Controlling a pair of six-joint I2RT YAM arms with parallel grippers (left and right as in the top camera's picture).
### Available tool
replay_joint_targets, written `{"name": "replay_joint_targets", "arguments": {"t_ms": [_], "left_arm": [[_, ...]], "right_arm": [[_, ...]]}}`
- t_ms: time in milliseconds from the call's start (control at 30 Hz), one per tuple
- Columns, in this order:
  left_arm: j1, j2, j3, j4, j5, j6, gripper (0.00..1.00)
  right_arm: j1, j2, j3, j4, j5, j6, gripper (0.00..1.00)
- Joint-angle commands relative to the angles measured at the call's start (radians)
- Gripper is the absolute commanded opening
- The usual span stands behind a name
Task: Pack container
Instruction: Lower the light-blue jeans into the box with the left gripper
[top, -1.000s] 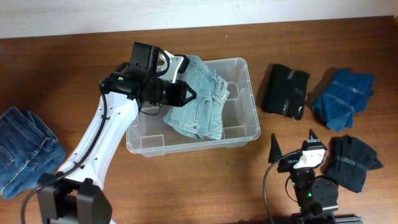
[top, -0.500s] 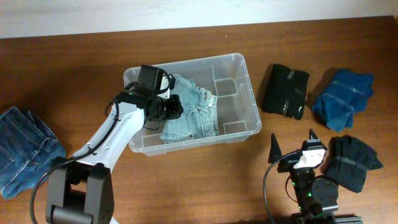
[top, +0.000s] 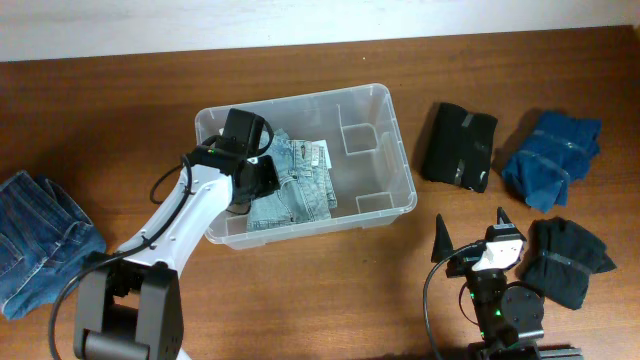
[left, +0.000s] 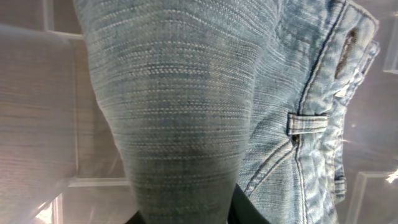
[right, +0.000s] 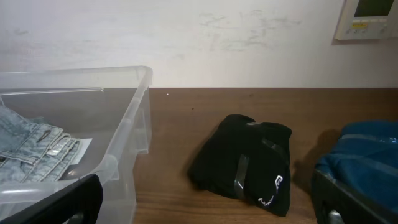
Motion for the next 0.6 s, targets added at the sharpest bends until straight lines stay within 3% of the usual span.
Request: {"name": "replay_joint_targets", "arguments": {"t_ms": [0,67,100,267,400,500,567], "left_arm": [[0.005,0.001,-0.003,-0.021,-0.079,-0.005,0.84],[0.006,0.000,-0.002,-0.031,-0.105,0.021,0.87],[0.006,-0.003,0.002,-0.036,-0.113,0.043,0.93],[0.007,-0.029,0.082,-0.153,-0.252,0.049,0.96],[-0.011,-0.069,0.150,-0.220,-0.261,0.086,0.95],[-0.018,-0.097,0.150,-0.221,-0.261,0.086,0.77],[-0.019,-0.098,0.150,-0.222,-0.256,0.086,0.44]], "right_arm": [[-0.005,-0.008,-0.007,-0.003,0.012,0.000,0.99],[-0.005,-0.008,-0.007,-0.003,0.012,0.000,0.99],[-0.005,-0.008,-0.007,-0.003,0.012,0.000,0.98],[-0.005,-0.008,-0.007,-0.003,0.012,0.000,0.99],[-0.005,-0.008,-0.007,-0.003,0.012,0.000,0.99],[-0.005,-0.008,-0.007,-0.003,0.012,0.000,0.99],[-0.005,-0.008,-0.007,-0.003,0.012,0.000,0.98]]}}
